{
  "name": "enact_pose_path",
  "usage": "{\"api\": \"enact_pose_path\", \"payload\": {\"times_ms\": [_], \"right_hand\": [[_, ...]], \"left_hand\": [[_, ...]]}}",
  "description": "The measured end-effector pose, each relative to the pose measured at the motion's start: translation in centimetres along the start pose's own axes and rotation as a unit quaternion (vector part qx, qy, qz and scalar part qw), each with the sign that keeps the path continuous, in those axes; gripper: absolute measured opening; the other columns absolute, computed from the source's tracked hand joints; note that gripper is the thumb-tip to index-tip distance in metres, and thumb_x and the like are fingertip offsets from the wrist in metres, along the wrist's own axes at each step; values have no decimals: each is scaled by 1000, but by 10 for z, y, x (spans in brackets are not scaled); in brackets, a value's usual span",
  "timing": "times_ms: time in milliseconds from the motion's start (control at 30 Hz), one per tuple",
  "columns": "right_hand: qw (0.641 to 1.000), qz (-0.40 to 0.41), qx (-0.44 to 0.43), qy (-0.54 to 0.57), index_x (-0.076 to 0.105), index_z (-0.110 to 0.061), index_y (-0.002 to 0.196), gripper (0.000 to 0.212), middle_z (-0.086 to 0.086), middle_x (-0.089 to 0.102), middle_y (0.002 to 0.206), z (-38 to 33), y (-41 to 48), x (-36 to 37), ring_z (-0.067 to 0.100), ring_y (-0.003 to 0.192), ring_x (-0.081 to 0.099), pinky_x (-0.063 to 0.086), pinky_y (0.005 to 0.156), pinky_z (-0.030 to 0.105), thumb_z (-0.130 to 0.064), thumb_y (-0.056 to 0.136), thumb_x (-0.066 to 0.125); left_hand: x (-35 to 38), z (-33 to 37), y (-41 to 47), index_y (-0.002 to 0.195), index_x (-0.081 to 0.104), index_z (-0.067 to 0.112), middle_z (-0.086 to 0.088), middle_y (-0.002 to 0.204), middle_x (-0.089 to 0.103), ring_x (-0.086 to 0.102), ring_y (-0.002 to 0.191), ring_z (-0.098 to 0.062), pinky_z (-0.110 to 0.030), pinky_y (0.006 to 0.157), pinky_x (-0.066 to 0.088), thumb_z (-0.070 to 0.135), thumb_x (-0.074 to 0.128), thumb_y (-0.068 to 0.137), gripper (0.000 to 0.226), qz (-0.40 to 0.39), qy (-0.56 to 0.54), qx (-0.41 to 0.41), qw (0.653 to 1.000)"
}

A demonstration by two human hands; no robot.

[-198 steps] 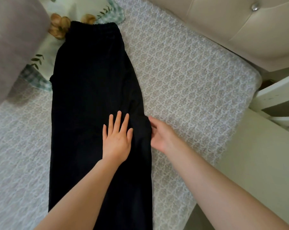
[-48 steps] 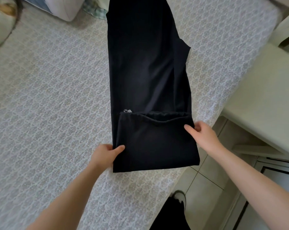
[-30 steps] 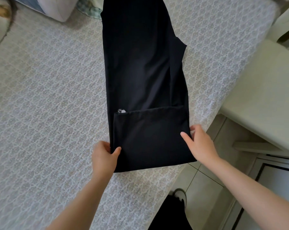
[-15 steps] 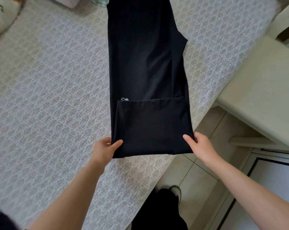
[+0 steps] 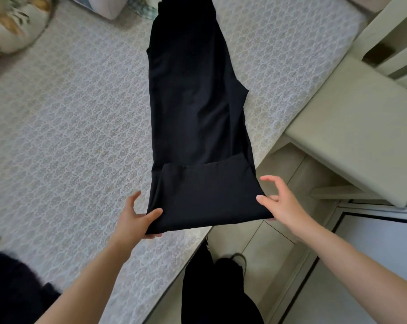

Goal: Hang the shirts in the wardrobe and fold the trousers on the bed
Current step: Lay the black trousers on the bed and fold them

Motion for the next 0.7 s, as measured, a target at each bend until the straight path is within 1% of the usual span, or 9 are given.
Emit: {"api": "enact_pose_path", "payload": {"times_ms": [67,167,267,333,400,467,567,633,700], "right_hand": [[1000,7,5,23,62,-32,107,24,23,64,87,-23,9,-9,20,70,59,58,59,31,-15,91,59],[997,20,26,65,69,-22,95,16,13,52,90,-54,31,-21,22,62,54,56,54,29,-12,89,59],[989,11,85,122,70,-8,95,13,12,55,89,-78,56,-31,19,46,55,52,50,26,-11,87,60],[976,-9,134,170,66,-2,95,13,11,61,76,-91,73,-35,14,41,55,51,47,24,-10,87,60],[964,-17,164,207,60,-4,88,12,11,64,63,-109,94,-40,13,42,59,51,45,24,-11,92,51],[957,-21,173,234,60,-7,85,20,12,68,64,-121,110,-44,17,48,65,53,46,27,-14,96,44],[957,-17,178,227,61,-4,93,24,17,73,77,-139,144,-51,25,60,71,56,52,31,-11,93,38],[963,-11,180,199,59,-4,92,21,14,71,75,-148,166,-54,23,58,67,55,54,31,-7,87,39],[971,-14,166,172,54,-10,84,14,5,56,66,-157,187,-54,15,51,47,51,56,30,-4,80,43]], "left_hand": [[-5,26,7,143,35,43,-4,80,77,73,65,-31,-31,53,58,17,72,90,70,-14,26,17,999],[-14,69,28,127,56,47,-7,86,73,70,58,-24,-30,54,57,12,68,90,52,-30,30,16,999],[-16,108,50,110,73,24,-4,68,62,56,49,-18,-27,51,51,11,62,92,25,-118,5,-23,993],[-15,129,64,94,71,5,-5,60,52,46,46,-14,-25,47,46,12,59,92,13,-184,-22,-68,980],[-17,151,85,79,57,6,-6,59,48,40,45,-13,-24,47,44,9,53,93,15,-200,-55,-105,973],[-18,166,103,73,47,12,-6,60,44,39,45,-13,-25,48,45,10,49,93,20,-198,-71,-121,970],[-17,191,143,71,47,16,-3,57,40,38,46,-13,-26,46,45,18,48,95,24,-176,-108,-124,971],[-14,206,168,69,46,17,0,56,39,37,47,-12,-25,46,43,16,44,94,25,-153,-135,-115,972],[-11,215,189,72,41,18,0,62,38,36,52,-11,-24,52,41,7,39,86,17,-121,-138,-103,978]]}}
Point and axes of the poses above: each hand's wrist, its own y-axis towards the middle knuckle, its own x-axis out of the palm, z = x × y, the point moved 6 cm from there along y, towards the middle knuckle
